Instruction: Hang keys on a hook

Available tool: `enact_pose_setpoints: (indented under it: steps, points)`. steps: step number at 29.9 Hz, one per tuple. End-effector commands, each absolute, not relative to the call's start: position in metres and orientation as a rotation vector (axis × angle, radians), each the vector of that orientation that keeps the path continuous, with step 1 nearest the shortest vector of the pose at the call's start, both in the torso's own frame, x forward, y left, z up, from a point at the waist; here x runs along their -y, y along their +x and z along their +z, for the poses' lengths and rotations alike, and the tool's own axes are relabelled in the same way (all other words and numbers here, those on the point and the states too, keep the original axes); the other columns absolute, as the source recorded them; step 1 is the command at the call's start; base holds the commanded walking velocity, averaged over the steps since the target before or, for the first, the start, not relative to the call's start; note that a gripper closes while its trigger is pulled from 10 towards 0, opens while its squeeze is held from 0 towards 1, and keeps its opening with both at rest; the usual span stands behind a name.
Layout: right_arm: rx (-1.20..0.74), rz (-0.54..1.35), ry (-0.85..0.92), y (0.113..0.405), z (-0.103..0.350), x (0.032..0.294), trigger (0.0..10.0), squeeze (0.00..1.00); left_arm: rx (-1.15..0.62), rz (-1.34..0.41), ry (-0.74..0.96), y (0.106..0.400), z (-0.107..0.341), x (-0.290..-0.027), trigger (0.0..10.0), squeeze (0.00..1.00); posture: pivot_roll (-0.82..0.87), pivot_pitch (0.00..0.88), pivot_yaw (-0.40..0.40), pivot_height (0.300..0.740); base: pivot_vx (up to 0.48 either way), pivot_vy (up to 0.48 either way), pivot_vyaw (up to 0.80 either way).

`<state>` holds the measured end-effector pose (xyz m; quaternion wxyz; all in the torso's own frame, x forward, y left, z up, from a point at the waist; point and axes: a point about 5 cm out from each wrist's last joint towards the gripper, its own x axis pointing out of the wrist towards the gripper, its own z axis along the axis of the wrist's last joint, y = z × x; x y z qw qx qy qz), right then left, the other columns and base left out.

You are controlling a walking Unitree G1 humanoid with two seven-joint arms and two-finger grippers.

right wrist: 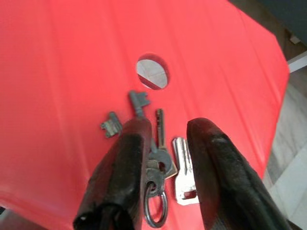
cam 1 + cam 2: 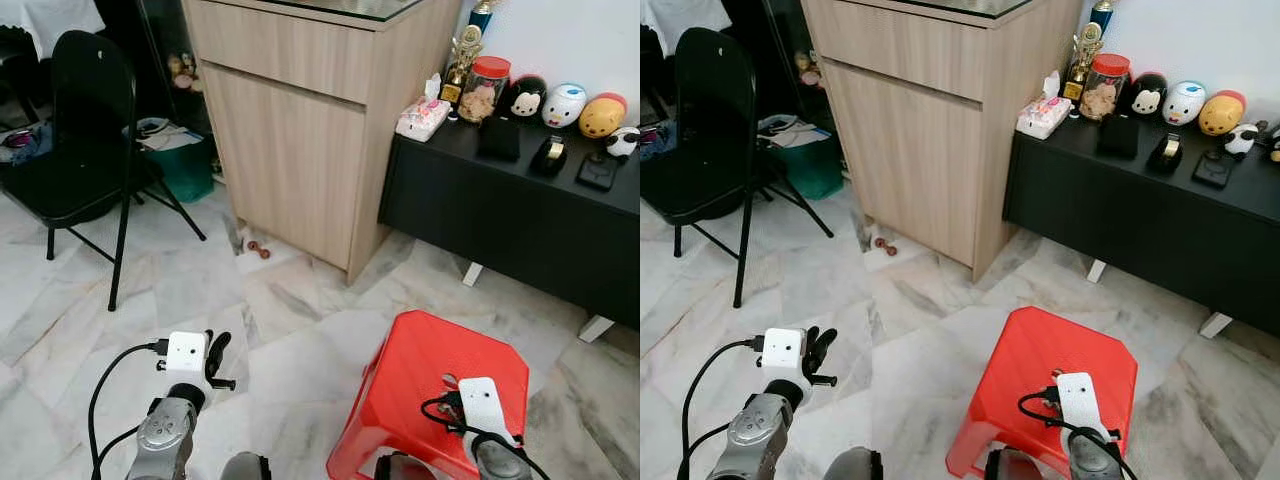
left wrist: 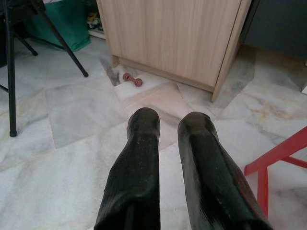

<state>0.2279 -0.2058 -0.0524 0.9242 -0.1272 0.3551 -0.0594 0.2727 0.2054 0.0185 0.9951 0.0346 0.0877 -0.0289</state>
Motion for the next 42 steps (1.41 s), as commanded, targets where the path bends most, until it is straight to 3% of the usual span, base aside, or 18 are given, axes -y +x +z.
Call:
enact_pose_setpoints:
  steps: [1, 5, 7, 8, 34, 35, 36, 37, 38, 42]
  points:
    - [-0.743, -0.13, -0.252, 0.226, -0.054, 0.207, 10.0, 1.0, -0.209, -0.073, 0.088, 0.269, 0.014, -0.206, 10.0, 0.0, 0.18, 0.081, -0.031, 0.637, 0.0, 0.0, 0.0]
    - [-0.771, -0.124, -0.267, 0.22, -0.058, 0.208, 10.0, 1.0, -0.208, -0.075, 0.089, 0.269, 0.013, -0.205, 10.0, 0.0, 0.18, 0.082, -0.03, 0.637, 0.0, 0.0, 0.0]
    - [-0.808, -0.114, -0.301, 0.214, -0.062, 0.209, 10.0, 0.53, -0.211, -0.076, 0.088, 0.268, 0.013, -0.205, 10.0, 0.0, 0.18, 0.083, -0.03, 0.637, 0.0, 0.0, 0.0]
    - [-0.818, -0.117, -0.303, 0.211, -0.063, 0.21, 10.0, 0.0, -0.212, -0.077, 0.089, 0.268, 0.013, -0.205, 10.0, 0.0, 0.18, 0.083, -0.03, 0.637, 0.0, 0.0, 0.0]
    - [-0.86, -0.115, -0.284, 0.208, -0.067, 0.206, 10.0, 0.0, -0.215, -0.079, 0.092, 0.265, 0.012, -0.205, 10.0, 0.0, 0.19, 0.11, -0.028, 0.637, 0.0, 0.0, 0.0]
    - [-0.859, -0.115, -0.285, 0.209, -0.067, 0.206, 9.2, 0.0, -0.215, -0.079, 0.092, 0.265, 0.012, -0.205, 10.0, 0.0, 0.19, 0.11, -0.028, 0.637, 0.0, 0.0, 0.0]
    - [-0.858, -0.116, -0.285, 0.209, -0.066, 0.206, 4.0, 0.0, -0.215, -0.079, 0.092, 0.266, 0.012, -0.205, 10.0, 0.0, 0.19, 0.112, -0.028, 0.637, 0.0, 0.0, 0.0]
    - [-0.857, -0.117, -0.286, 0.21, -0.066, 0.206, 4.0, 0.0, -0.215, -0.079, 0.092, 0.266, 0.012, -0.205, 10.0, 0.0, 0.19, 0.112, -0.028, 0.637, 0.0, 0.0, 0.0]
    - [-0.856, -0.117, -0.285, 0.21, -0.066, 0.206, 0.0, 0.0, -0.215, -0.078, 0.093, 0.266, 0.012, -0.205, 10.0, 0.0, 0.19, 0.113, -0.028, 0.637, 0.0, 0.0, 0.0]
    - [-0.853, -0.115, -0.283, 0.211, -0.065, 0.206, 0.0, 0.0, -0.215, -0.076, 0.094, 0.266, 0.012, -0.205, 10.0, 0.0, 0.19, 0.117, -0.028, 0.637, 0.0, 0.0, 0.0]
